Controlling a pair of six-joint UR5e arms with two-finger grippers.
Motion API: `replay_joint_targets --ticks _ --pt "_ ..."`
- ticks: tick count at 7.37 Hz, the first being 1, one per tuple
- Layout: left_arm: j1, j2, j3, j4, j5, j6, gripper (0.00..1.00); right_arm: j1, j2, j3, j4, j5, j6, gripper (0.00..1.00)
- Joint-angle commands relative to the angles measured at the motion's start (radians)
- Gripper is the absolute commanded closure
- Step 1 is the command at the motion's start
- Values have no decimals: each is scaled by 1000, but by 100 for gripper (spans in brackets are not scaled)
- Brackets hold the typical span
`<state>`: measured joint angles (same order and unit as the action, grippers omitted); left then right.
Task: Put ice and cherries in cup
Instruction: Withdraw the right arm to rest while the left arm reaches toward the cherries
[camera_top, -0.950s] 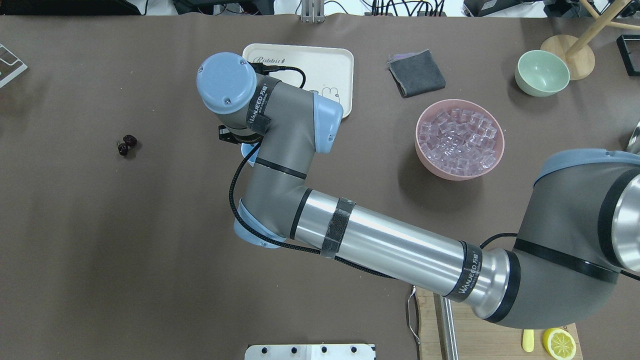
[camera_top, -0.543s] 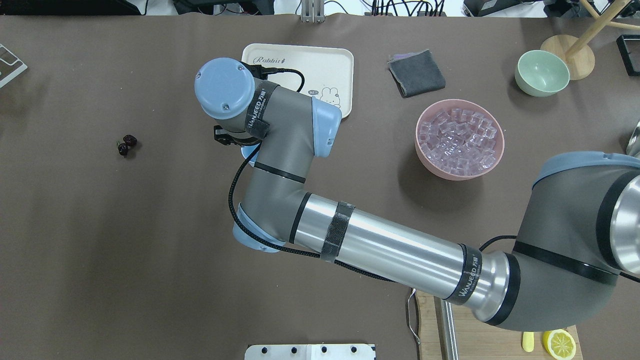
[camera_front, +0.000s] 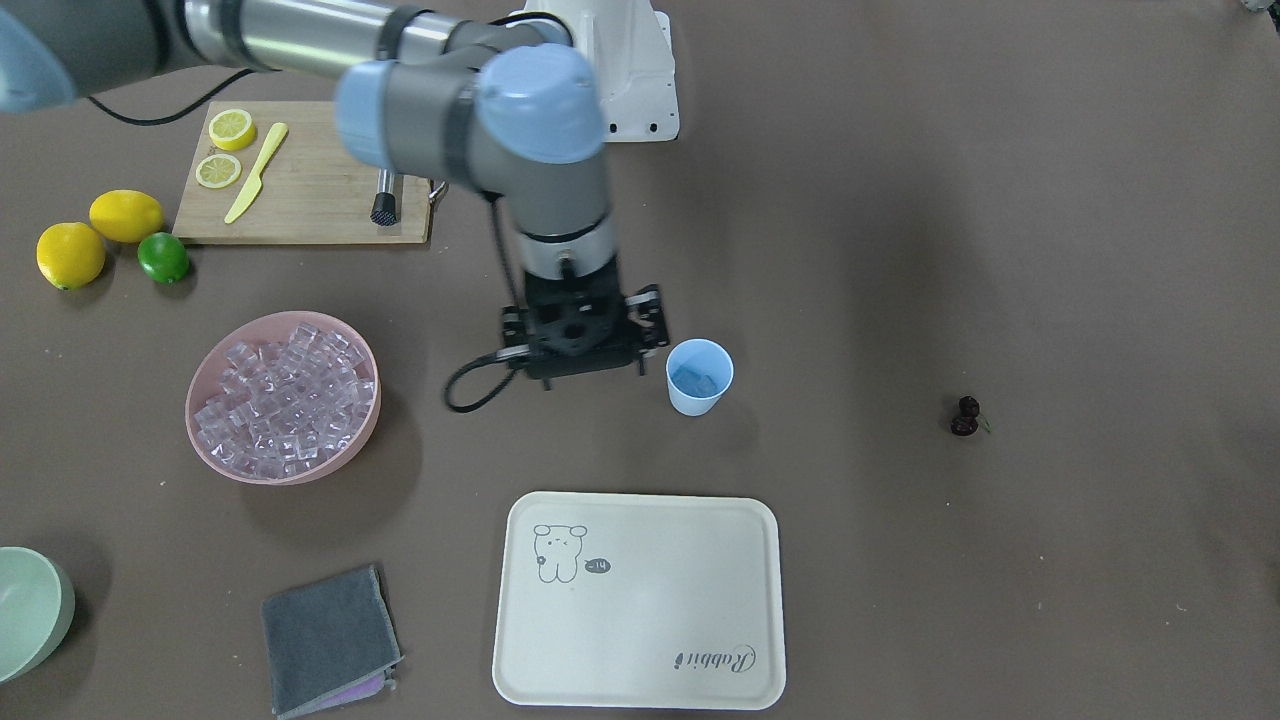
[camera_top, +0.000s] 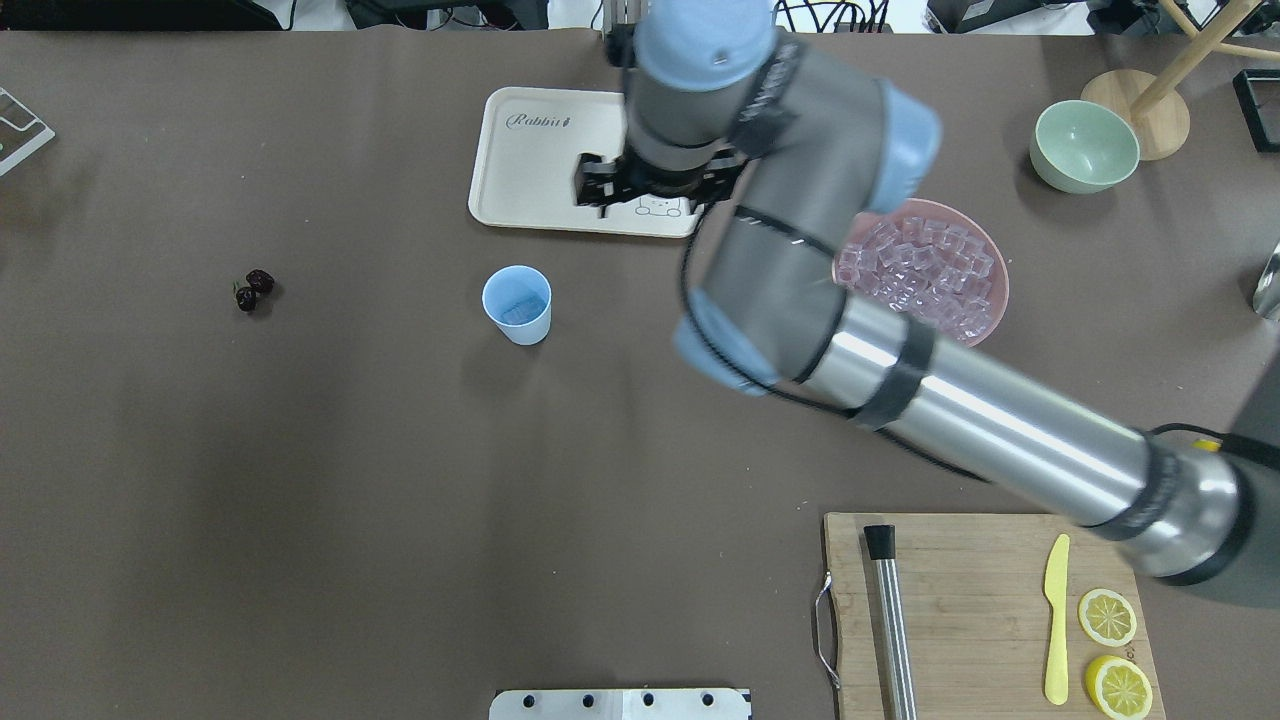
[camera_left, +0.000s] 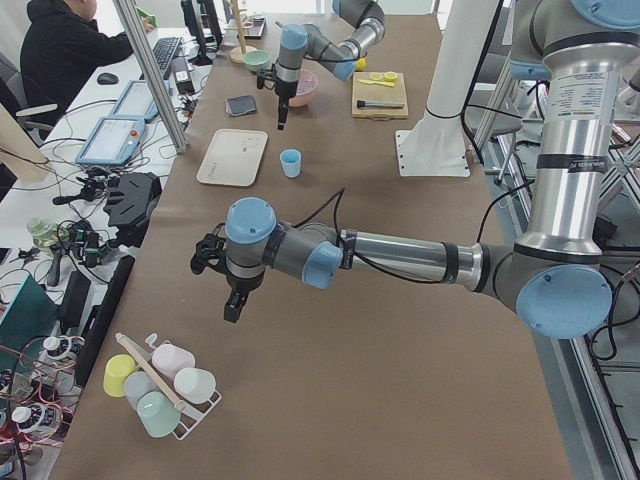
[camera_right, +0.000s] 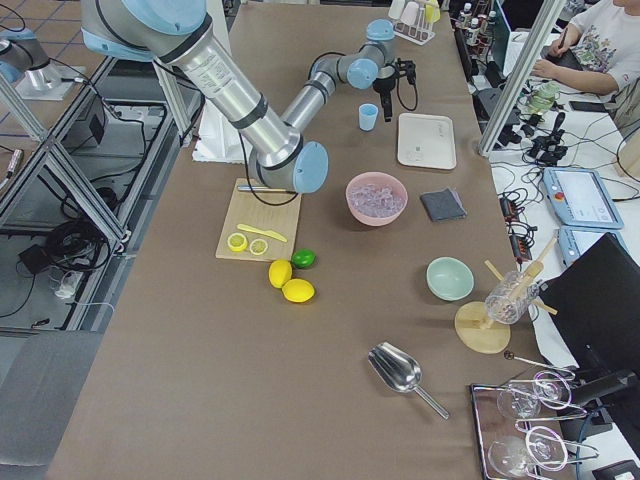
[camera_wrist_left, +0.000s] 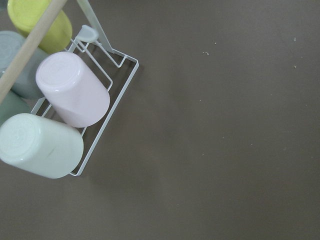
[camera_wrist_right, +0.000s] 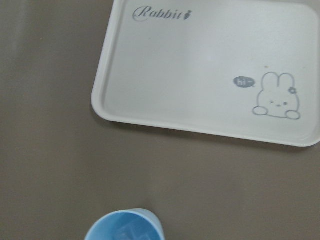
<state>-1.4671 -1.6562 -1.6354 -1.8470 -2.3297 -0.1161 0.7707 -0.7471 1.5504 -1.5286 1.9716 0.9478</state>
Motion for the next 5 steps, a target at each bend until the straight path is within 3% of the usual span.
replay_joint_targets --ticks 1,2,5 --pt "165 -81 -20 -3 4 -139 2 309 -331 212 -31 271 -363 2" --pt "235 -124 -24 -5 10 -231 2 402 -460 268 -30 332 -530 2" --pt "416 -168 -44 -23 64 -437 2 686 -729 283 -22 472 -979 2"
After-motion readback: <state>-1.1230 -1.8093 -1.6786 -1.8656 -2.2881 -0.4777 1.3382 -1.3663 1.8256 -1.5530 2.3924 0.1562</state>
